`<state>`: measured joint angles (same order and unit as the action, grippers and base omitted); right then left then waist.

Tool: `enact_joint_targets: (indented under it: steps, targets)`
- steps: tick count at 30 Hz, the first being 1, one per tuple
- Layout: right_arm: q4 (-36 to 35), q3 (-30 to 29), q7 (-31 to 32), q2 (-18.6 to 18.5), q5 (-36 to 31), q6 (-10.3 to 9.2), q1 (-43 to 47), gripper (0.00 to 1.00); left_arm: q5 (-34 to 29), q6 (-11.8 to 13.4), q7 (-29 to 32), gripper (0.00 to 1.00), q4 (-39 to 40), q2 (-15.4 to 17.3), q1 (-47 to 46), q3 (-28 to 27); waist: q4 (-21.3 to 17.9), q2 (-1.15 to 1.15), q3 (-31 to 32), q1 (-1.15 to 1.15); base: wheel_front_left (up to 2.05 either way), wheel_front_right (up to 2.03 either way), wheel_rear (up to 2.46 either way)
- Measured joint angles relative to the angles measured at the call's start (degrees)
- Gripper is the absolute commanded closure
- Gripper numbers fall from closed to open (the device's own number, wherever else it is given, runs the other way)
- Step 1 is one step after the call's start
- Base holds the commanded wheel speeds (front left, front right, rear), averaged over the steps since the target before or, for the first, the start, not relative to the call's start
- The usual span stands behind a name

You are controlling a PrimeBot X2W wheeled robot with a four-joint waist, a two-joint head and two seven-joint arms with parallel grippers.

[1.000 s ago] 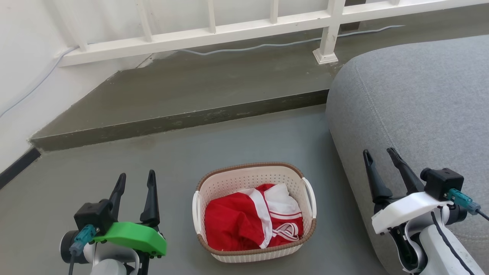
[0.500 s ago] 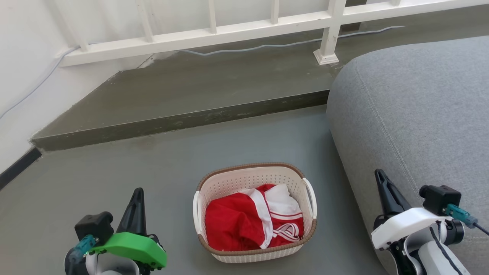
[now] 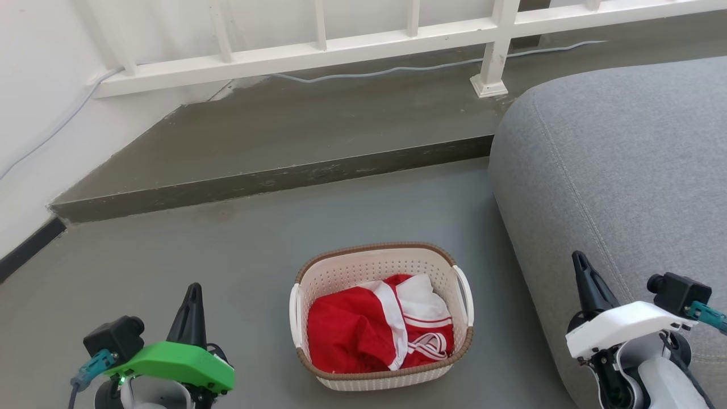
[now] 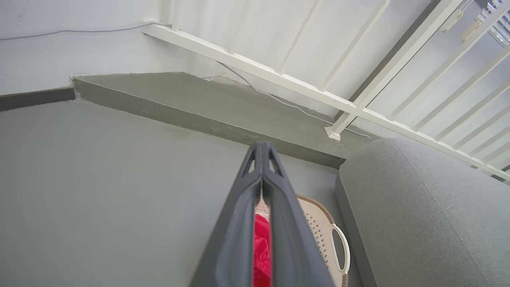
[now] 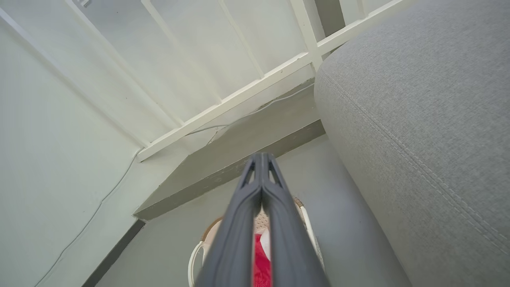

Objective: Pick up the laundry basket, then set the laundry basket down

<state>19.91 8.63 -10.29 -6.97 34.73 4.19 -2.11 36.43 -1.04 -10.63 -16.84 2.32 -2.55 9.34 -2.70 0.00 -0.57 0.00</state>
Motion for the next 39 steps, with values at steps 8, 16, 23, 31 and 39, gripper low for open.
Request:
enact_joint_targets:
  steps: [8,16,23,31,39]
  targets:
    - [-0.1,-1.7,1.8,0.5,5.2,0.35,-0.1,1.00,5.4,-0.5,1.6,1.00,0.1,0.0,0.0,-1.4,0.3,0.00,0.0,0.00,0.00,0.00,0.00]
    - [-0.4,-3.3,3.4,1.2,10.8,0.53,-0.2,1.00,10.5,-1.3,3.5,1.00,0.1,-0.1,0.0,-2.4,0.5,0.00,0.1,0.00,0.00,0.00,0.00]
    - [-0.7,-4.8,4.9,1.5,15.5,0.60,-0.3,1.00,15.5,-2.0,4.8,1.00,0.1,-0.1,0.0,-3.8,0.8,0.00,0.1,0.00,0.00,0.00,0.00]
    - [-1.0,-6.5,6.6,1.7,21.2,0.86,-0.7,1.00,20.8,-2.5,6.6,1.00,0.2,-0.1,0.0,-5.2,1.0,0.00,0.2,0.00,0.00,0.00,0.00]
    - [-1.4,-8.3,8.4,2.3,27.3,1.33,-0.9,1.00,27.1,-3.0,8.1,1.00,0.3,-0.1,-0.1,-6.4,1.3,0.00,0.2,0.00,0.00,0.00,0.00]
